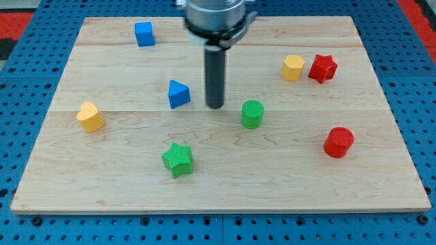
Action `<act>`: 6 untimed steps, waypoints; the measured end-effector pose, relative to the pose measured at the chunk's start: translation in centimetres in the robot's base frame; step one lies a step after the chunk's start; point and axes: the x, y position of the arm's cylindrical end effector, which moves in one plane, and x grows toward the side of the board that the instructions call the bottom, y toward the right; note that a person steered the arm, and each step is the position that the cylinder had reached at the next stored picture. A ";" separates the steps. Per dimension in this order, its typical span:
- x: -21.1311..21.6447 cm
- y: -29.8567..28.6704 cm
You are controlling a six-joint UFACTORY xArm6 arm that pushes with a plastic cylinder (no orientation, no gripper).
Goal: Slide the yellow heart up and left a bit
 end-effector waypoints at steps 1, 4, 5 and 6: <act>4.8 -4.7; 4.8 -18.5; 1.9 -18.5; -0.3 -18.5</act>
